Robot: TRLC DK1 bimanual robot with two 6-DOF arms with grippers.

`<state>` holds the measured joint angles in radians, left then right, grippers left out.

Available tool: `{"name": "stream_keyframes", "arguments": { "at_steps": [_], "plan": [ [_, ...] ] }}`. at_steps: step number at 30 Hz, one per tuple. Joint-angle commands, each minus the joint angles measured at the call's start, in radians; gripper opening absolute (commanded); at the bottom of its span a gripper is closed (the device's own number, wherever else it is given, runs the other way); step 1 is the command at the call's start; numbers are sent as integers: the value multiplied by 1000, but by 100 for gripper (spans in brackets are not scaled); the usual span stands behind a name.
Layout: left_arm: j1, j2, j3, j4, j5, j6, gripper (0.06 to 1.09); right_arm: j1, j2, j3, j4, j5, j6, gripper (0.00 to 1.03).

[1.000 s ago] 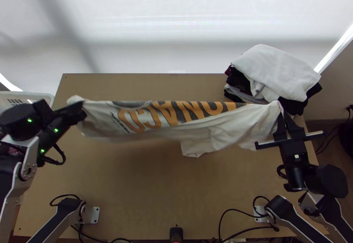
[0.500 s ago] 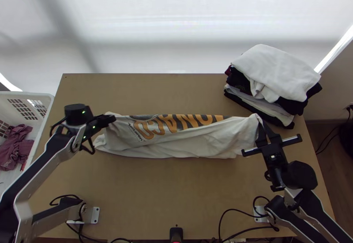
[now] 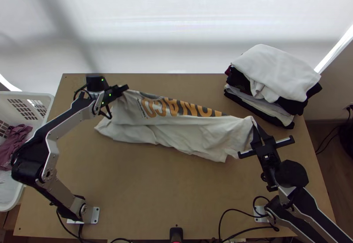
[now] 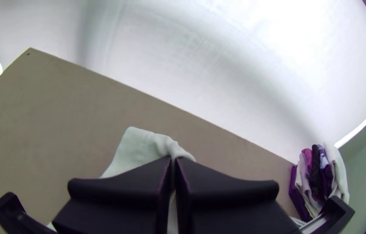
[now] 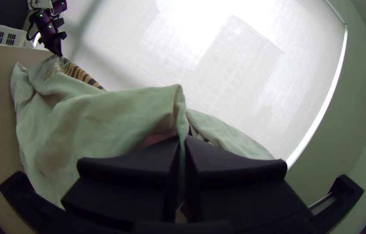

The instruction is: Fold the t-shirt

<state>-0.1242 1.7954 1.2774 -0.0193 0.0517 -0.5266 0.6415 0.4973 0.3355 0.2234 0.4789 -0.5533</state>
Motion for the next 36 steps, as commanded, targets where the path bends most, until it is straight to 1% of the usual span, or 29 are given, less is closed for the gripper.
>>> {"name": "stream_keyframes", "arguments": {
  "at_steps": [1, 2, 4, 5, 8, 10, 12, 14, 17, 18, 19, 20, 25, 27, 30, 32, 36],
  "plan": [
    [35, 41, 56, 19, -27, 11, 89, 3, 7, 13, 10, 18, 7, 3],
    [34, 36, 59, 5, -24, 14, 103, 4, 15, 17, 8, 18, 9, 3],
    [29, 4, 46, -39, -10, 19, 103, 4, 27, 27, 10, 18, 9, 3],
    [29, -18, 30, -51, 11, 19, 103, 6, 30, 31, 10, 18, 9, 3],
    [32, -114, -55, -56, 63, 20, 104, 4, 37, 37, 4, 18, 9, 3],
    [43, -177, -105, -80, 88, 57, 104, 6, 38, 40, 2, 20, 9, 3],
    [67, -223, -164, -91, 112, 119, 104, 6, 44, 45, 1, 18, 9, 3],
    [106, -238, -187, -156, 157, 166, 104, 6, 52, 48, 1, 18, 9, 3],
    [169, -249, -204, -180, 177, 172, 104, 12, 58, 53, 1, 18, 9, 3],
    [192, -257, -211, -183, 218, 174, 103, 15, 58, 53, 1, 20, 9, 3],
    [213, -260, -219, -197, 286, 191, 103, 17, 58, 53, -1, 20, 9, 3],
    [225, -263, -224, -211, 332, 204, 103, 15, 58, 53, -1, 20, 9, 3],
    [248, -223, -190, -378, 542, 258, 103, 15, 63, 57, -10, 20, 9, 3],
    [236, -202, -182, -419, 557, 283, 103, 15, 70, 65, -10, 20, 9, 3],
    [225, -185, -181, -429, 560, 286, 102, 15, 78, 74, -13, 20, 9, 3],
    [221, -169, -179, -426, 559, 286, 97, 15, 80, 77, -16, 20, 9, 3],
    [212, -143, -179, -392, 548, 292, 97, 15, 78, 79, -19, 20, 9, 3]
  ]
}}
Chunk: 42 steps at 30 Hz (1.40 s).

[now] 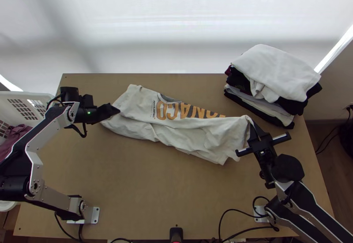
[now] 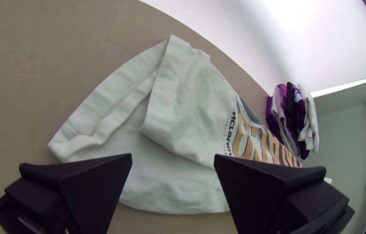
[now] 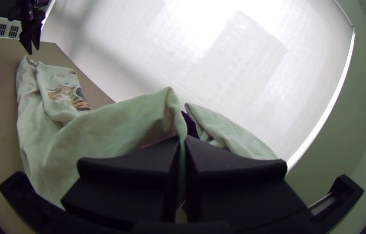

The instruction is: Fold the t-shirt

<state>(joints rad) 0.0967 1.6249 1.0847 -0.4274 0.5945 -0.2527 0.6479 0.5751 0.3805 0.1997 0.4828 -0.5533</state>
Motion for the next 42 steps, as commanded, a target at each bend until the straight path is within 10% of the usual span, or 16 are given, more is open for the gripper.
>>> {"name": "stream_keyframes", "arguments": {
  "at_steps": [1, 20, 22, 25, 35, 42],
  "plan": [
    [-9, 30, 11, 33, 1, 16, 97, 9, 0, 35, 4, 16, 9, 3],
    [-91, 190, 90, 145, -85, 10, 87, 7, 2, 43, -5, 17, 9, 3],
    [-98, 193, 90, 162, -96, 10, 69, 7, 2, 41, -5, 17, 9, 3],
    [-107, 194, 66, 262, -182, -28, 10, 7, 11, 44, -5, 17, 10, 3],
    [-64, 24, 193, 214, -193, -120, 10, -53, 75, 103, -26, 23, 47, 3],
    [-31, -119, 325, 113, -206, -181, 10, -131, 220, 310, -209, 23, 234, 3]
  ]
}}
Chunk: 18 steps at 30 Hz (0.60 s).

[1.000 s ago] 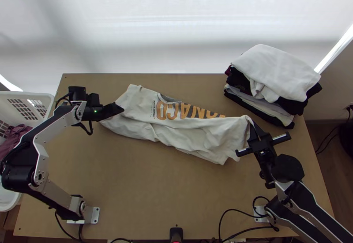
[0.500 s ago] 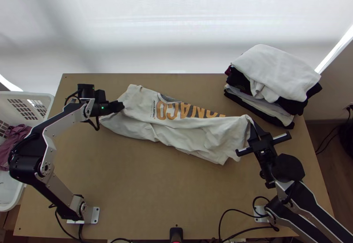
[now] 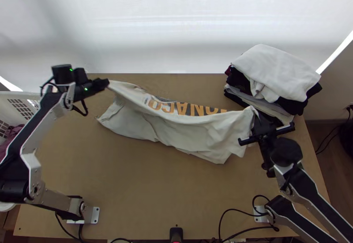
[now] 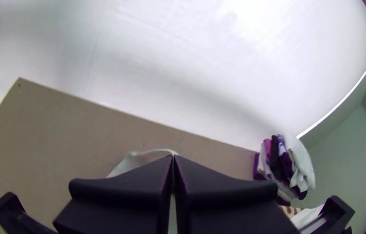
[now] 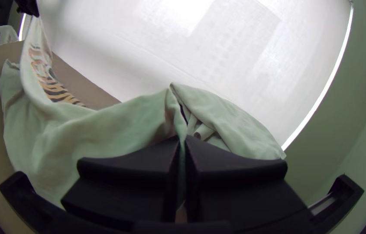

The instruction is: Fold the t-shirt

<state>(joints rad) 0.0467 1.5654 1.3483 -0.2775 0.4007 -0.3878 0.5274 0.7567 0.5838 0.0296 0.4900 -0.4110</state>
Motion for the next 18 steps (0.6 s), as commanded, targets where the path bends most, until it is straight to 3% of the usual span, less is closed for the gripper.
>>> {"name": "stream_keyframes", "arguments": {
  "at_steps": [1, 7, 18],
  "plan": [
    [25, -71, 84, -52, -13, -63, 10, -10, 55, 137, -68, 16, 118, 3],
    [50, -148, 150, -78, -125, -46, 9, -12, 190, 366, -281, 16, 302, 3],
    [180, -197, 284, -177, -154, 1, 9, -33, 463, 760, -623, 7, 538, 3]
  ]
}}
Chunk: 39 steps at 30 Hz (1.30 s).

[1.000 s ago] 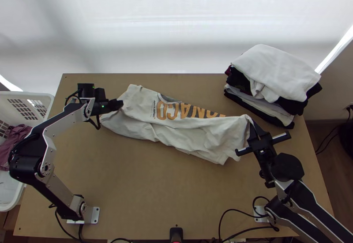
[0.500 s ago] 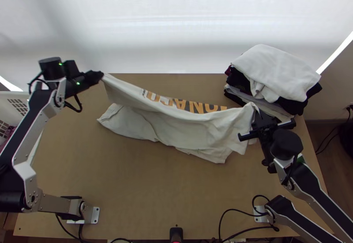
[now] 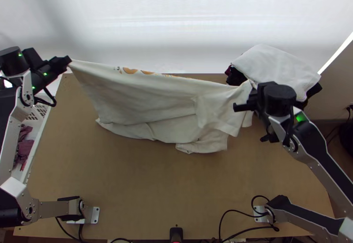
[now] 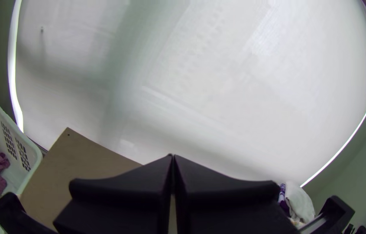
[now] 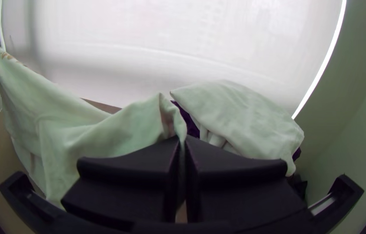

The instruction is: Fold the t-shirt

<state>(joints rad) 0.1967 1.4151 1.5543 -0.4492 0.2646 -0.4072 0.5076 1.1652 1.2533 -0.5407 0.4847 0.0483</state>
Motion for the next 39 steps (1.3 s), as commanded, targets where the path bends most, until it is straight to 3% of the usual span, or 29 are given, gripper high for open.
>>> {"name": "stream_keyframes", "arguments": {
  "at_steps": [1, 6, 12, 18, 24, 39],
  "plan": [
    [35, -45, 96, -22, -18, 30, 9, -14, 85, 133, -88, 8, 104, 3],
    [49, -39, 142, -105, -21, 70, 9, -14, 234, 342, -275, -18, 205, 3],
    [15, -44, 6, -126, -47, 74, 9, -12, 261, 319, -297, -20, 222, 3],
    [-74, -5, -198, 70, -99, 70, 9, -14, 251, 222, -272, -28, 229, 3],
    [-143, 188, -206, 221, -128, 44, 9, -37, 254, 113, -197, -34, 229, 3],
    [-263, 815, 273, 271, -183, 42, 9, -55, 286, 51, -84, -44, 223, 3]
  ]
}}
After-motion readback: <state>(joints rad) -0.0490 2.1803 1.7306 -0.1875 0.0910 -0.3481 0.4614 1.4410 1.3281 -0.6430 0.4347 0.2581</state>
